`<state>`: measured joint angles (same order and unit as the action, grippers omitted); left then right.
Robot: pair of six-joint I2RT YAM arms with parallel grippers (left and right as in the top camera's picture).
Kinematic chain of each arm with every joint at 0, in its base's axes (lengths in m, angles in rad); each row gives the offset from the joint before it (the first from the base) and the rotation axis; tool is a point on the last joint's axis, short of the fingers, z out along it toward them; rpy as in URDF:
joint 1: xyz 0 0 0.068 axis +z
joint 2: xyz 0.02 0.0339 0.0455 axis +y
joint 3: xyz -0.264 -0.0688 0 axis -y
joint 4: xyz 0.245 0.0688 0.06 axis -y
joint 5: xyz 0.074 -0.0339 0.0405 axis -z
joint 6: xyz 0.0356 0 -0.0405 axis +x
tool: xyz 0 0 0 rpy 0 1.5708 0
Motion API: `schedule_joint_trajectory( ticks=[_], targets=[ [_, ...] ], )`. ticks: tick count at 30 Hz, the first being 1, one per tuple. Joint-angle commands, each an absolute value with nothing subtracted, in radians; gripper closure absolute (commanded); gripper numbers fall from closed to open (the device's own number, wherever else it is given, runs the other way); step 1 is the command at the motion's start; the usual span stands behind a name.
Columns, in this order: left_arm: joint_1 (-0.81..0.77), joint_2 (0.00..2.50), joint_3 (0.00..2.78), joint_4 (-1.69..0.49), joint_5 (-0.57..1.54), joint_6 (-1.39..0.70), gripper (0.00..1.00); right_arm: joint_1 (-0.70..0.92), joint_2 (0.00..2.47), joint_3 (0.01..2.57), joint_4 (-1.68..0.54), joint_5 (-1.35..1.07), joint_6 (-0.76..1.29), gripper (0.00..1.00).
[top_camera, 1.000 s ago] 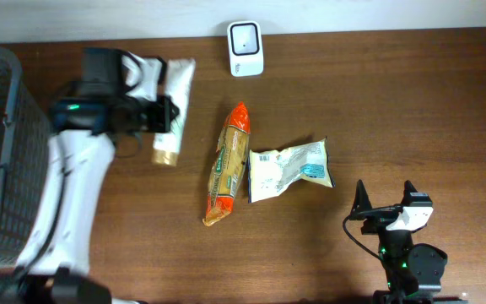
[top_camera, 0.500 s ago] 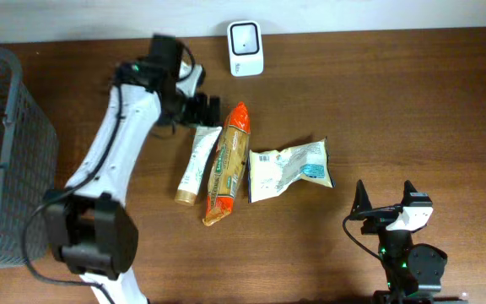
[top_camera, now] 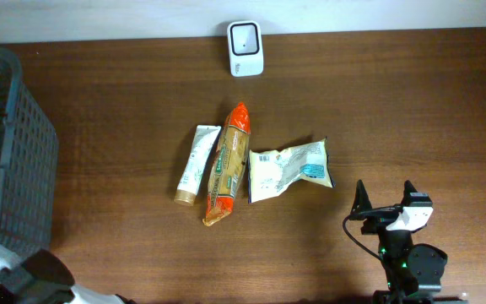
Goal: Scan the item barcode
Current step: 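Grasp the small green box in the basket and set it beside the tube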
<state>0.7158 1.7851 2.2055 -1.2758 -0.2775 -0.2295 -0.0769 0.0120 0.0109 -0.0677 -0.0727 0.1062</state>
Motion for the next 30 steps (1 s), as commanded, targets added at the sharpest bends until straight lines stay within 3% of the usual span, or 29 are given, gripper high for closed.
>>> schedule_joint_trajectory(
  ticks=[1, 5, 8, 15, 24, 25, 30],
  targets=[
    [0.811, 1.848, 1.967, -1.25, -0.269, -0.245, 0.07, -0.07, 0.007, 0.006, -0.072, -0.078, 0.112, 0.01],
    [0.899, 1.853, 1.518, -0.935, -0.319, -0.188, 0.04, -0.07, 0.007, 0.006, -0.072, -0.078, 0.112, 0.01],
    [0.924, 1.853, 1.357, -0.781, -0.322, -0.16, 0.14, -0.07, 0.007, 0.006, -0.072, -0.078, 0.112, 0.01],
    [0.926, 1.853, 1.303, -0.656, -0.373, -0.16, 0.31, -0.07, 0.007, 0.006, -0.072, -0.078, 0.112, 0.01],
    [0.927, 1.974, 1.303, -0.583, -0.47, -0.159, 0.39, -0.07, 0.007, 0.006, -0.072, -0.078, 0.112, 0.01],
    [0.929, 1.982, 1.303, -0.581, -0.47, -0.159, 0.42, -0.07, 0.007, 0.006, -0.072, -0.078, 0.112, 0.01],
    [0.939, 1.984, 1.303, -0.579, -0.468, -0.159, 0.82, -0.07, 0.007, 0.006, -0.072, -0.078, 0.112, 0.01]
  ],
)
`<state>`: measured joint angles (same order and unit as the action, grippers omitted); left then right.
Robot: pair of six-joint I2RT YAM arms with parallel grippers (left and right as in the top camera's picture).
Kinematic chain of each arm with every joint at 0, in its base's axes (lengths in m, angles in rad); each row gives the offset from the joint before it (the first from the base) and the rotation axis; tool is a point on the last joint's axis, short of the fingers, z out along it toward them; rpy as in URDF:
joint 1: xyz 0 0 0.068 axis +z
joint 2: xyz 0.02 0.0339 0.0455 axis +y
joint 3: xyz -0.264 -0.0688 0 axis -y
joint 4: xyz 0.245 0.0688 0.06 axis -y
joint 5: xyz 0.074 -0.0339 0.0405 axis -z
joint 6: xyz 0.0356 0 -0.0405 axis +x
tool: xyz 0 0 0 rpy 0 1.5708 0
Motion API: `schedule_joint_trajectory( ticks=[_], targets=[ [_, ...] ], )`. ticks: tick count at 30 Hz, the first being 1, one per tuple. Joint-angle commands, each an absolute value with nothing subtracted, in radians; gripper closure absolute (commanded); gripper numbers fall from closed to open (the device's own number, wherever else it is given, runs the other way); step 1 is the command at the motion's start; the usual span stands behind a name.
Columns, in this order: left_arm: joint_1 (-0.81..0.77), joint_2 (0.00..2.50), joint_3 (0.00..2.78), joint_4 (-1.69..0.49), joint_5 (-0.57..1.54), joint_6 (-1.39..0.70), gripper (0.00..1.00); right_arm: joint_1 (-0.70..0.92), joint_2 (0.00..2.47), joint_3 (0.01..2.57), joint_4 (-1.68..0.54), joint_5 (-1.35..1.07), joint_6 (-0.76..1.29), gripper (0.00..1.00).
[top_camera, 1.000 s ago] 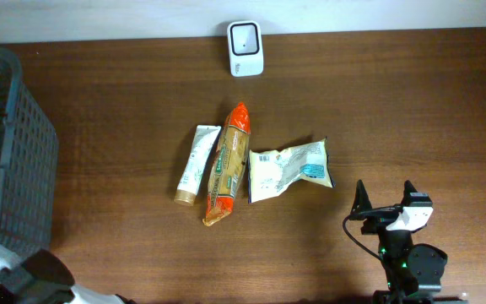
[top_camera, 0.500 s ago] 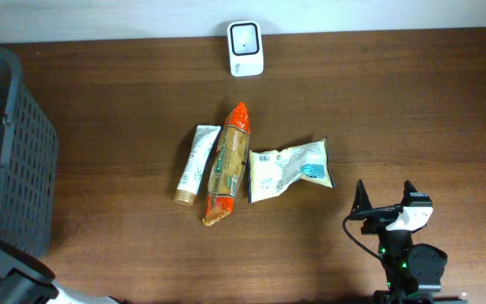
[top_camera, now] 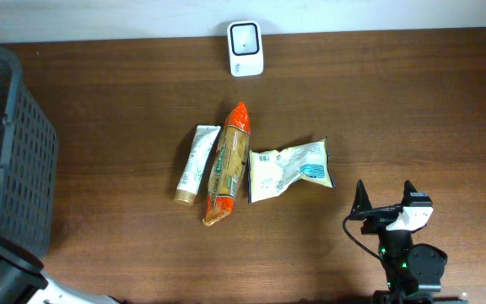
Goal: Scan the item barcode
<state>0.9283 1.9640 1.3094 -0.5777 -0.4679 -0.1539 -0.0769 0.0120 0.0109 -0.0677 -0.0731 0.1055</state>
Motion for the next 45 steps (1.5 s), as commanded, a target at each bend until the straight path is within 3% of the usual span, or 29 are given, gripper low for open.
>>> schedule_joint_trajectory(
  ticks=[1, 5, 8, 13, 16, 18, 20, 22, 26, 29, 31, 32, 33, 34, 35, 40, 45],
  targets=[
    [0.939, 1.984, 1.303, -0.581, -0.468, -0.159, 1.0, -0.07, 0.007, 0.006, -0.072, -0.078, 0.112, 0.01],
    [0.922, 1.973, 1.37, -0.655, -0.423, -0.159, 1.0, -0.07, 0.007, 0.006, -0.072, -0.078, 0.112, 0.01],
    [0.842, 1.946, 1.582, -0.783, -0.352, -0.158, 1.0, -0.07, 0.007, 0.006, -0.072, -0.078, 0.112, 0.01],
    [0.638, 1.863, 2.072, -0.92, -0.018, -0.155, 1.0, -0.07, 0.007, 0.006, -0.072, -0.078, 0.112, 0.01],
    [0.486, 1.721, 2.152, -0.928, 0.199, -0.15, 1.0, -0.07, 0.007, 0.006, -0.072, -0.078, 0.112, 0.01],
    [0.332, 1.658, 2.152, -1.058, 0.247, -0.064, 1.0, -0.07, 0.007, 0.006, -0.072, -0.078, 0.112, 0.01],
    [0.188, 1.672, 2.117, -1.215, 0.24, -0.004, 1.0, -0.07, 0.007, 0.006, -0.072, -0.078, 0.112, 0.01],
    [0.069, 1.694, 1.909, -1.247, 0.236, -0.007, 1.0, -0.07, 0.007, 0.006, -0.072, -0.078, 0.112, 0.01],
    [-0.028, 1.694, 1.369, -1.005, 0.24, -0.03, 1.0, -0.07, 0.007, 0.006, -0.072, -0.078, 0.112, 0.01],
    [-0.051, 1.694, 1.098, -0.712, 0.236, -0.03, 1.0, -0.07, 0.007, 0.006, -0.072, -0.078, 0.112, 0.01],
    [-0.051, 1.694, 1.044, -0.653, 0.204, -0.03, 0.98, -0.07, 0.007, 0.006, -0.072, -0.078, 0.112, 0.01],
    [-0.051, 1.694, 1.044, -0.65, 0.181, -0.03, 0.83, -0.07, 0.007, 0.006, -0.072, -0.078, 0.112, 0.01],
    [-0.051, 1.694, 1.044, -0.643, 0.175, -0.03, 0.6, -0.07, 0.007, 0.006, -0.072, -0.078, 0.112, 0.01],
    [-0.051, 1.694, 1.045, -0.636, 0.174, -0.03, 0.27, -0.07, 0.007, 0.006, -0.072, -0.078, 0.112, 0.01],
    [-0.051, 1.694, 1.058, -0.636, 0.158, -0.039, 0.0, -0.07, 0.007, 0.006, -0.072, -0.078, 0.112, 0.01],
    [-0.051, 1.603, 1.402, -0.796, 0.16, -0.078, 0.01, -0.07, 0.007, 0.006, -0.072, -0.078, 0.112, 0.01],
    [-0.049, 1.481, 1.528, -0.717, 0.16, -0.078, 0.01, -0.07, 0.007, 0.006, -0.072, -0.078, 0.112, 0.01]
  ],
)
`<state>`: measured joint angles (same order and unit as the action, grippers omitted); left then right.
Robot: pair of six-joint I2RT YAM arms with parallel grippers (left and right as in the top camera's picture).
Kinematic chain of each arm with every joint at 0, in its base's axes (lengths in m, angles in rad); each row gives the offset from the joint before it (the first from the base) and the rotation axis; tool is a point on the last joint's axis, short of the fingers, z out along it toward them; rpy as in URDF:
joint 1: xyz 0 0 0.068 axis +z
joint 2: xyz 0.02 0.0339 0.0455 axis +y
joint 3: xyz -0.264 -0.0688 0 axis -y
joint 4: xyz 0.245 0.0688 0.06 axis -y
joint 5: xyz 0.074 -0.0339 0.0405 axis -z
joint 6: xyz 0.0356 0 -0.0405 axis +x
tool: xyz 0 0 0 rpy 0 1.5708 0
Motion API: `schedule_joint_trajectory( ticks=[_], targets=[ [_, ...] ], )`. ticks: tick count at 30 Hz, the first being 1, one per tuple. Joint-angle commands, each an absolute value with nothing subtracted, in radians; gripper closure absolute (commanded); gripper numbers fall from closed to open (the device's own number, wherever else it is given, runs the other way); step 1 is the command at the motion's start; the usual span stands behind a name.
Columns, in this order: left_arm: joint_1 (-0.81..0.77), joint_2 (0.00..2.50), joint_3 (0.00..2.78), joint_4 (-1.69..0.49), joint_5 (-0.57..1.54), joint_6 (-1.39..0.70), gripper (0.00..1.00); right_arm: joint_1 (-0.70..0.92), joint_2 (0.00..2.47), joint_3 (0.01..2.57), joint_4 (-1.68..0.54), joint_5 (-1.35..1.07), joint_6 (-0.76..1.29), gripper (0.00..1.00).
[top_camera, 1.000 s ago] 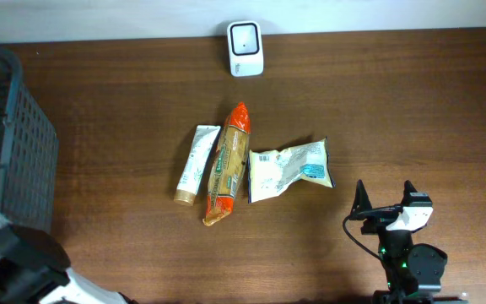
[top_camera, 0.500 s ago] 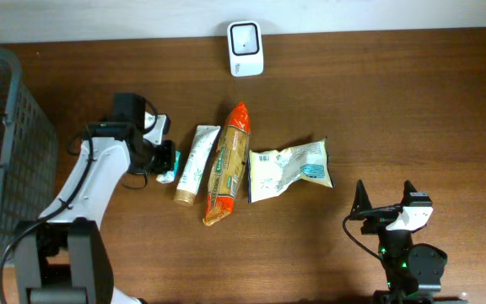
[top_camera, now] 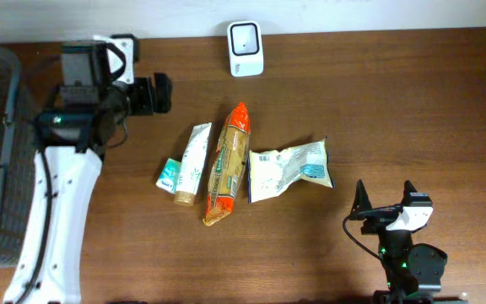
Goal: Scan the item barcode
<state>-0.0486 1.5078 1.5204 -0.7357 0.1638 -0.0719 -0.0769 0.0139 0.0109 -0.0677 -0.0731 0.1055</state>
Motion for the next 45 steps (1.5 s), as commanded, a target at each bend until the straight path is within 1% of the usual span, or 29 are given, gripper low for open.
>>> schedule_joint_trajectory(
  ticks=[1, 8, 10, 12, 15, 18, 20, 21, 24, 25, 27, 29, 31, 33, 34, 35, 36, 38, 39, 40, 41, 42, 45],
  targets=[
    [-0.049, 1.481, 1.528, -0.715, 0.156, -0.078, 0.01, -0.07, 0.007, 0.006, -0.072, -0.078, 0.112, 0.01],
    [-0.05, 1.481, 1.528, -0.72, 0.157, -0.078, 0.01, -0.072, 0.007, 0.006, -0.06, -0.081, 0.113, 0.01],
    [-0.05, 1.481, 1.528, -0.72, 0.157, -0.078, 0.01, -0.072, 0.007, 0.006, -0.064, -0.201, 0.113, 0.01],
    [-0.05, 1.481, 1.528, -0.72, 0.157, -0.078, 0.01, -0.071, 0.03, 0.006, -0.064, -0.203, 0.113, 0.01],
    [-0.05, 1.481, 1.528, -0.72, 0.157, -0.078, 0.01, -0.072, 0.125, 0.029, -0.008, -0.382, 0.146, 0.01],
    [-0.05, 1.481, 1.528, -0.719, 0.157, -0.078, 0.01, -0.073, 0.287, 0.228, -0.035, -0.526, 0.163, 0.01],
    [-0.05, 1.481, 1.528, -0.72, 0.157, -0.078, 0.01, -0.073, 0.445, 0.411, -0.115, -0.646, 0.162, 0.01],
    [-0.05, 1.481, 1.528, -0.72, 0.157, -0.078, 0.01, -0.073, 0.541, 0.527, -0.192, -0.687, 0.162, 0.01],
    [-0.05, 1.481, 1.528, -0.72, 0.157, -0.078, 0.01, -0.073, 0.838, 0.899, -0.521, -0.741, 0.162, 0.02],
    [-0.05, 1.481, 1.528, -0.72, 0.157, -0.078, 0.01, -0.073, 0.963, 1.061, -0.681, -0.741, 0.162, 0.01],
    [-0.05, 1.481, 1.528, -0.719, 0.157, -0.078, 0.01, -0.073, 1.08, 1.19, -0.802, -0.746, 0.162, 0.02],
    [-0.05, 1.481, 1.528, -0.72, 0.157, -0.078, 0.01, -0.073, 1.167, 1.219, -0.807, -0.786, 0.162, 0.02],
    [-0.05, 1.481, 1.528, -0.72, 0.157, -0.078, 0.01, -0.071, 1.238, 1.218, -0.804, -0.775, 0.161, 0.01],
    [-0.05, 1.481, 1.528, -0.719, 0.157, -0.078, 0.01, -0.044, 1.33, 1.217, -0.828, -0.775, 0.162, 0.14],
    [-0.05, 1.481, 1.528, -0.72, 0.157, -0.078, 0.01, 0.006, 1.401, 1.217, -0.844, -0.765, 0.163, 0.23],
    [-0.05, 1.481, 1.528, -0.719, 0.157, -0.078, 0.01, 0.043, 1.454, 1.217, -0.885, -0.67, 0.167, 0.26],
    [-0.05, 1.481, 1.528, -0.72, 0.157, -0.078, 0.01, 0.06, 1.508, 1.217, -0.941, -0.551, 0.166, 0.25],
    [-0.05, 1.481, 1.528, -0.72, 0.157, -0.078, 0.01, 0.042, 1.582, 1.217, -0.973, -0.495, 0.142, 0.19],
    [-0.05, 1.481, 1.528, -0.72, 0.157, -0.078, 0.01, 0.011, 1.65, 1.217, -0.965, -0.496, 0.098, 0.13],
    [-0.05, 1.481, 1.528, -0.72, 0.157, -0.078, 0.01, -0.011, 1.698, 1.218, -0.957, -0.511, 0.062, 0.09],
    [-0.05, 1.481, 1.528, -0.72, 0.157, -0.078, 0.01, -0.024, 1.74, 1.218, -0.944, -0.515, 0.044, 0.09],
    [-0.05, 1.481, 1.528, -0.72, 0.157, -0.078, 0.01, -0.035, 1.804, 1.218, -0.924, -0.54, -0.004, 0.06],
    [-0.05, 1.481, 1.528, -0.72, 0.157, -0.078, 0.01, -0.027, 1.938, 1.217, -0.88, -0.726, -0.152, 0.02]
  ],
)
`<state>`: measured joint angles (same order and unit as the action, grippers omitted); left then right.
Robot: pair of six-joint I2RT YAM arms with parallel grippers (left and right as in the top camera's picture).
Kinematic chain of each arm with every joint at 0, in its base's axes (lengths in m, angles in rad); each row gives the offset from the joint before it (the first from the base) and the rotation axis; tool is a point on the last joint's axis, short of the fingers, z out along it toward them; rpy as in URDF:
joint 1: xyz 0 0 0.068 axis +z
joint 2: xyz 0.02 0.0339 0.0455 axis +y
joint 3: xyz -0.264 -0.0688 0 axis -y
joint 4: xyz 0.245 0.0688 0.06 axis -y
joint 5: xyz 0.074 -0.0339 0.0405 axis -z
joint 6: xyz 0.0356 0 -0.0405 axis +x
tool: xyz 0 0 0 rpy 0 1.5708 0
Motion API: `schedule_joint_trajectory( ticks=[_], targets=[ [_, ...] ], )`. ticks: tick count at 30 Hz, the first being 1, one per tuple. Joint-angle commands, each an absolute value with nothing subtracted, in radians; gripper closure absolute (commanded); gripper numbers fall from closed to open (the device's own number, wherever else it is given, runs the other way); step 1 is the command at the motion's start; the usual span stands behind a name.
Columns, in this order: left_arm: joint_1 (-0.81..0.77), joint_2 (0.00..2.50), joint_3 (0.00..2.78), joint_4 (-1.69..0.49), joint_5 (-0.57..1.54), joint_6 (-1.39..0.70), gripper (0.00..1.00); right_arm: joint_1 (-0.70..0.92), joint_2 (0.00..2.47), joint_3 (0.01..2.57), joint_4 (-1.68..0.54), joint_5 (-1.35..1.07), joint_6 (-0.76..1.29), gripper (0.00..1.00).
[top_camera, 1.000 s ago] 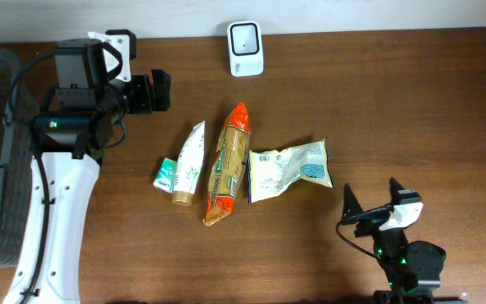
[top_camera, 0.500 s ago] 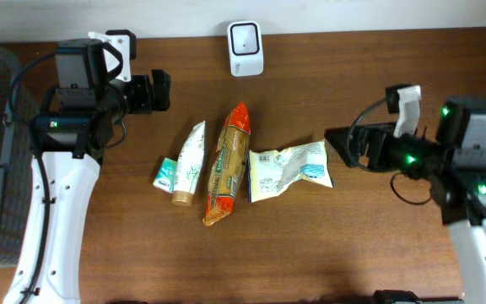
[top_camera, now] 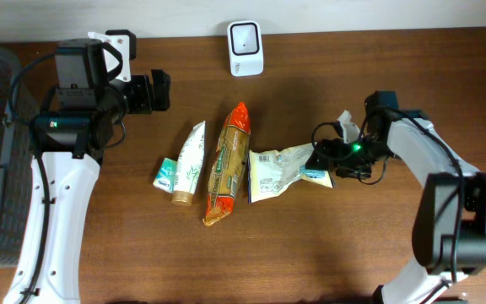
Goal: Scan the item barcode
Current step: 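Grasp the white snack bag with the right gripper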
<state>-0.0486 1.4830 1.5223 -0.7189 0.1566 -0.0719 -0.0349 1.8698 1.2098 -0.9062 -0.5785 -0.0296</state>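
Observation:
The white scanner (top_camera: pixel 245 48) stands at the table's back edge. In the middle lie a cream tube (top_camera: pixel 191 160), a small teal-and-white item (top_camera: pixel 166 174) against its left side, an orange snack pack (top_camera: pixel 229 164) and a crinkled white packet (top_camera: pixel 281 169). My right gripper (top_camera: pixel 323 159) is down at the packet's right end, touching or just over it; its fingers are too dark to tell how they stand. My left gripper (top_camera: pixel 160 91) hovers at the back left, above and left of the tube, holding nothing and looking open.
A dark mesh basket fills the left edge, partly behind my left arm (top_camera: pixel 57 194). My right arm (top_camera: pixel 445 203) curves in from the front right corner. The table's back edge runs just behind the scanner.
My right arm has left its resting place at the front right and now reaches to the white packet's right end. The tube's top has tilted slightly left. My left arm has barely moved.
At first my left arm was low in the front left corner and the right arm rested at the front right. Then the left arm was up at the back left, and a small teal-and-white item lay beside the tube. Now the right gripper is at the packet.

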Motion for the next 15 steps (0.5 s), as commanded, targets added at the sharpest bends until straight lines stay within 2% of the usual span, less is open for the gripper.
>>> schedule_joint_trajectory(
  ticks=[1, 5, 6, 9, 11, 12, 13, 15],
  targets=[
    [-0.05, 1.481, 1.528, -0.72, 0.157, -0.078, 0.01, -0.021, 1.958, 1.217, -0.857, -0.758, -0.154, 0.02],
    [-0.05, 1.481, 1.528, -0.72, 0.157, -0.078, 0.01, 0.023, 2.019, 1.216, -0.757, -0.82, -0.138, 0.03],
    [-0.05, 1.481, 1.528, -0.72, 0.157, -0.078, 0.01, 0.033, 2.021, 1.214, -0.74, -0.819, -0.117, 0.08],
    [-0.05, 1.481, 1.528, -0.72, 0.157, -0.078, 0.01, 0.046, 2.022, 1.198, -0.698, -0.763, -0.062, 0.5],
    [-0.05, 1.481, 1.528, -0.72, 0.157, -0.078, 0.01, 0.046, 2.022, 1.187, -0.69, -0.764, -0.062, 0.73],
    [-0.05, 1.481, 1.528, -0.72, 0.157, -0.078, 0.01, 0.045, 2.022, 1.188, -0.678, -0.786, -0.062, 0.92],
    [-0.05, 1.481, 1.528, -0.72, 0.157, -0.078, 0.01, 0.044, 2.022, 1.188, -0.675, -0.802, -0.062, 0.96],
    [-0.05, 1.481, 1.528, -0.72, 0.157, -0.078, 0.01, 0.022, 2.015, 1.193, -0.674, -0.898, -0.062, 0.96]
  ],
)
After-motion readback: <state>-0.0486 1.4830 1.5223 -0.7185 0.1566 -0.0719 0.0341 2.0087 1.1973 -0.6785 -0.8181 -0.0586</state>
